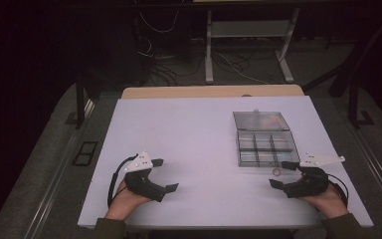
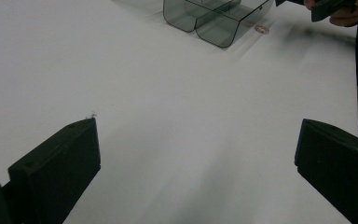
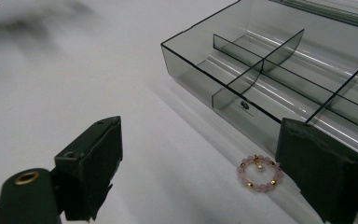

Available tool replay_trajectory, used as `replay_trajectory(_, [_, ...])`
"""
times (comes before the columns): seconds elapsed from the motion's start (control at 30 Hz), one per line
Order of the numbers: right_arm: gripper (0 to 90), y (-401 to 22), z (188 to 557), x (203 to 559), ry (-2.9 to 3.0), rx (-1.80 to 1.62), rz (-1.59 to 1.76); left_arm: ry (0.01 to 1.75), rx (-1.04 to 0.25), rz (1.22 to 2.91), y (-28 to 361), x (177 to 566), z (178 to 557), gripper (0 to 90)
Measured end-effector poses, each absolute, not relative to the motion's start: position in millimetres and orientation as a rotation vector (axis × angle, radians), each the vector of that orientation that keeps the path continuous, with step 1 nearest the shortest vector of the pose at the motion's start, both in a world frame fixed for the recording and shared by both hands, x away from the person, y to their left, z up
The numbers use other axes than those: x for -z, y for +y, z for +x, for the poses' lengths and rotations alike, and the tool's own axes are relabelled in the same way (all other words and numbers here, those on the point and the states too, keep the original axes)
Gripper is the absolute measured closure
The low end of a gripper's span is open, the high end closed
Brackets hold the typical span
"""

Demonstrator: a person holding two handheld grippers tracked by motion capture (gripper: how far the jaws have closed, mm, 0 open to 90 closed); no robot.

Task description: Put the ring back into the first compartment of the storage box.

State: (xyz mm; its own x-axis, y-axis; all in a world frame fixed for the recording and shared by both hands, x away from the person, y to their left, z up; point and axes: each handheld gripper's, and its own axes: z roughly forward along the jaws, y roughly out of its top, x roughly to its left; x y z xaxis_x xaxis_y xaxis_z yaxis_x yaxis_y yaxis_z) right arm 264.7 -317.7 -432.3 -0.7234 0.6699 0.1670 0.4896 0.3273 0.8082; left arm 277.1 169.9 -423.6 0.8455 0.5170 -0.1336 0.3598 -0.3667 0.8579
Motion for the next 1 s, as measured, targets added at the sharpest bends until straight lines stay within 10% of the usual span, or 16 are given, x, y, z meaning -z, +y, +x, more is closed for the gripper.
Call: replay_trajectory(1.0, [55.6, -326.8, 269.7, 434.0, 2.401, -1.231, 1.099, 0.645, -0.190, 1.988, 170.2, 423.7, 276.7, 0.0])
